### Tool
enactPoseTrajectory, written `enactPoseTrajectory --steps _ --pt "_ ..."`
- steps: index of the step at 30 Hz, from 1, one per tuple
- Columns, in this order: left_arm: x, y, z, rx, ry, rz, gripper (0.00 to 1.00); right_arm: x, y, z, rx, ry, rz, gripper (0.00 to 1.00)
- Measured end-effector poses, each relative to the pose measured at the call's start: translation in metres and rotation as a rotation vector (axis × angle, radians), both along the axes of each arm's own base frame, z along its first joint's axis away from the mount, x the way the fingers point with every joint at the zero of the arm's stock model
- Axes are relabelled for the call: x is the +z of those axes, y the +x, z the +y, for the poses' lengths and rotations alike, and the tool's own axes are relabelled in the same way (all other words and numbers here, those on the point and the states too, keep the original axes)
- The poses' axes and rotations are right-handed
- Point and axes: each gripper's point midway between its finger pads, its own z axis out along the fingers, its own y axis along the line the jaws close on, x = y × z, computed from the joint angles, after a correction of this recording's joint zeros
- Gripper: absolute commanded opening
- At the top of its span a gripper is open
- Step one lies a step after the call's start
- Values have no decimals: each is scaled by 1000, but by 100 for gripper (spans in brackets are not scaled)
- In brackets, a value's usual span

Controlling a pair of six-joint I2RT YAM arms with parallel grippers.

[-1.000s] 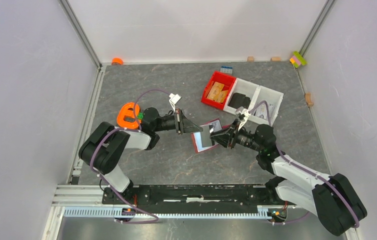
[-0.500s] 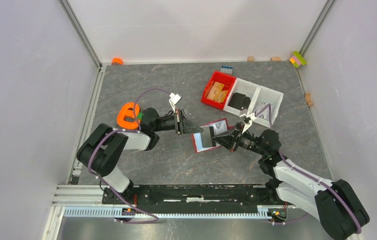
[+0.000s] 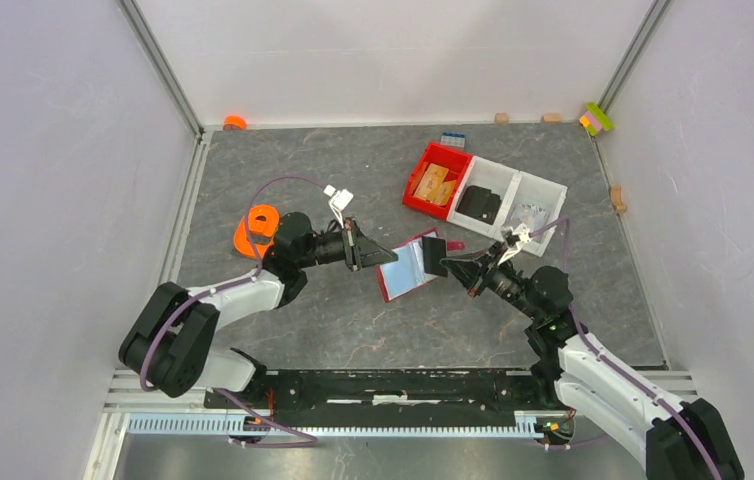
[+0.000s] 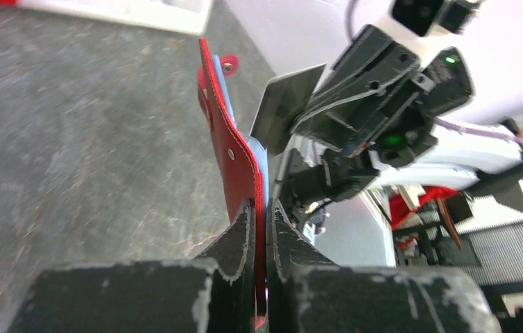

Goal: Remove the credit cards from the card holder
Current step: Place the credit card in the storage box.

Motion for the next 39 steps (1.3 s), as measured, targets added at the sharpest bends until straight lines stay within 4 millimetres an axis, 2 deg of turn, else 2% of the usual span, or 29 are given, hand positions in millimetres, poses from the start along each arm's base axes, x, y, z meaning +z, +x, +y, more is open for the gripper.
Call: enactPoseTrajectory --steps 3,8,14,18,25,29,32,35,39 --pt "-21 8 6 68 87 44 7 -16 15 -15 -114 -42 50 0" --pt "-46 14 12 124 179 107 7 -43 46 -54 -378 -168 169 0" --pt "-64 20 14 151 238 163 7 -40 81 -78 -561 -255 237 0" --pt "-72 22 17 176 275 186 7 -40 106 -87 -647 -288 274 0" --pt "-79 25 20 205 316 199 8 -50 151 -101 -751 -299 386 0" --pt "-81 28 21 222 344 196 8 -60 171 -111 -798 -263 446 0" --pt "-84 30 22 229 364 195 8 -75 184 -120 -819 -233 501 0" --pt "-88 32 22 236 384 203 7 -91 200 -119 -803 -196 558 0" --pt "-96 32 23 241 415 216 7 -98 231 -110 -744 -136 589 2"
